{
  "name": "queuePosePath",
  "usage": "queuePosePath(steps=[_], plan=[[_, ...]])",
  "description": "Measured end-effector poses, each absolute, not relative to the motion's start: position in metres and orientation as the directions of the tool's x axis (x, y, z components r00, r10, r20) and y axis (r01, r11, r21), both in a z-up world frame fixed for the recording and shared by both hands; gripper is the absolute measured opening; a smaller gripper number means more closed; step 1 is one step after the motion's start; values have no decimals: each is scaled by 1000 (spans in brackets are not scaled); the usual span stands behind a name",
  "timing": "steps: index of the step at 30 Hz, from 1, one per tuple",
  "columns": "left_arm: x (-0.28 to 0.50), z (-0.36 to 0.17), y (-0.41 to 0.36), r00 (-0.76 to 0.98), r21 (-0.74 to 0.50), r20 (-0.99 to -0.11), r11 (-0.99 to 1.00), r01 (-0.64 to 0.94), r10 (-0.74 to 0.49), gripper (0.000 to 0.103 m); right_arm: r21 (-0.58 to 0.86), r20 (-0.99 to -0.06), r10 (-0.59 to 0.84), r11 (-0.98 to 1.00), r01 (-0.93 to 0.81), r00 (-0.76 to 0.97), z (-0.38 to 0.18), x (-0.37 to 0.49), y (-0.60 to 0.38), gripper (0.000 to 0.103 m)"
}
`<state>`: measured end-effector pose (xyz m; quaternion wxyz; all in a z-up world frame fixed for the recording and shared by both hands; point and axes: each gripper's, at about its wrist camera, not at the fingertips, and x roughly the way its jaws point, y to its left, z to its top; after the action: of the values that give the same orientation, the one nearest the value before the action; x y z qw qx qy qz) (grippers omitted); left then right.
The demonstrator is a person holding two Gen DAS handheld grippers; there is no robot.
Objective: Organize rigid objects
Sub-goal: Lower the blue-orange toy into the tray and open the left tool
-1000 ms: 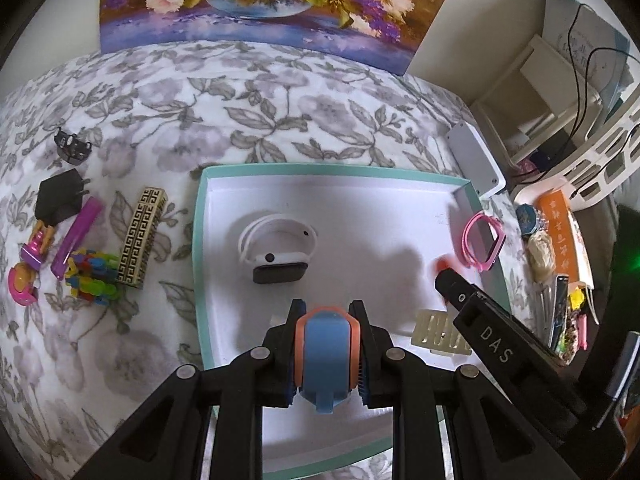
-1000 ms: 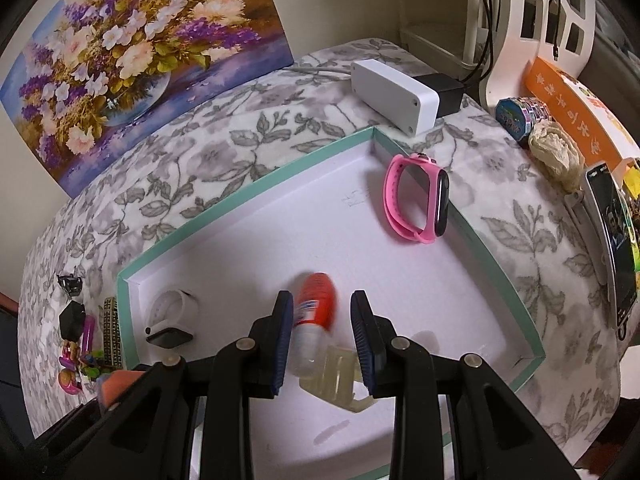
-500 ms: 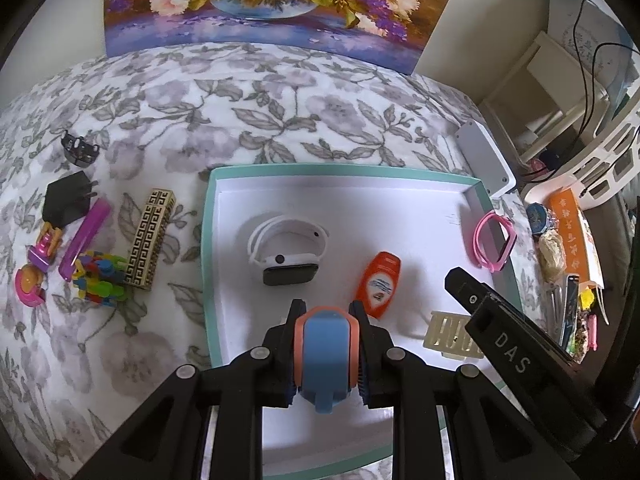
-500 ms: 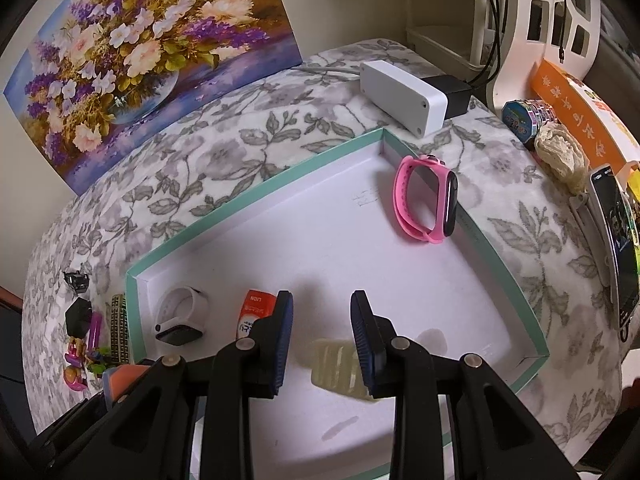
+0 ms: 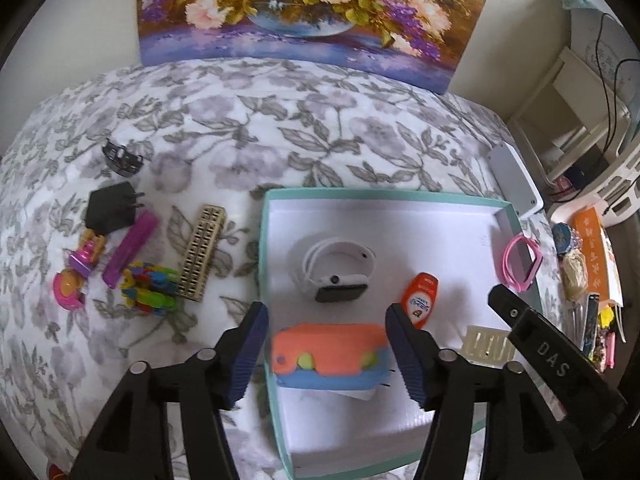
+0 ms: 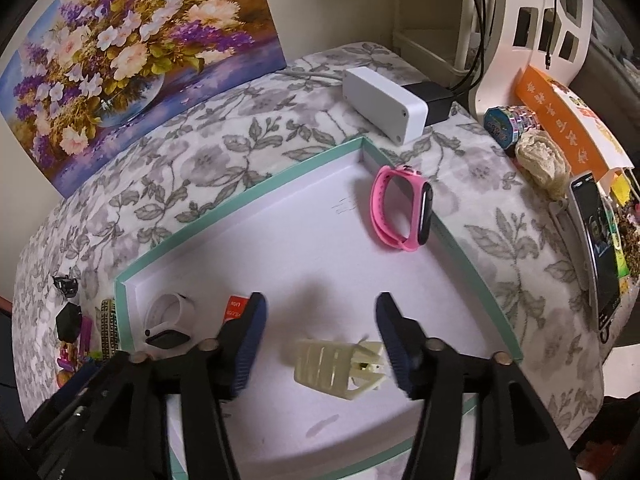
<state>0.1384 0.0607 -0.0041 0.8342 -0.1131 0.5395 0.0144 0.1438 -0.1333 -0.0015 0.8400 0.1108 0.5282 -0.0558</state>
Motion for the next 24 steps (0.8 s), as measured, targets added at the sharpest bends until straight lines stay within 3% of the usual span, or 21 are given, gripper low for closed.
queuePosePath(steps=[2,5,8,13,19,21,24], plan=[[138,-1,63,426,-159,-901,975,-152,-80,70,126,-898,26,971,201,440,-1,144,-133,64],[136,3,69,439,-165,-896,971,-173,-74,81,126,-897,32,974,186,440,-1,144,-131,65],[134,6,72,449,-166,-891,969,-184,-68,87,120,-896,30,977,176,442,-1,144,-128,75],[132,5,77,461,-135,-887,968,-214,-22,103,97,-901,14,981,168,434,-3,144,-123,76],[131,0,87,463,-100,-886,959,-266,36,103,68,-896,-3,987,145,443,-3,143,-116,78],[131,-1,89,458,-85,-887,956,-280,55,103,68,-892,-1,988,136,452,-2,143,-113,93],[130,-1,94,461,-90,-885,950,-299,62,103,69,-883,3,990,124,469,1,142,-109,96]])
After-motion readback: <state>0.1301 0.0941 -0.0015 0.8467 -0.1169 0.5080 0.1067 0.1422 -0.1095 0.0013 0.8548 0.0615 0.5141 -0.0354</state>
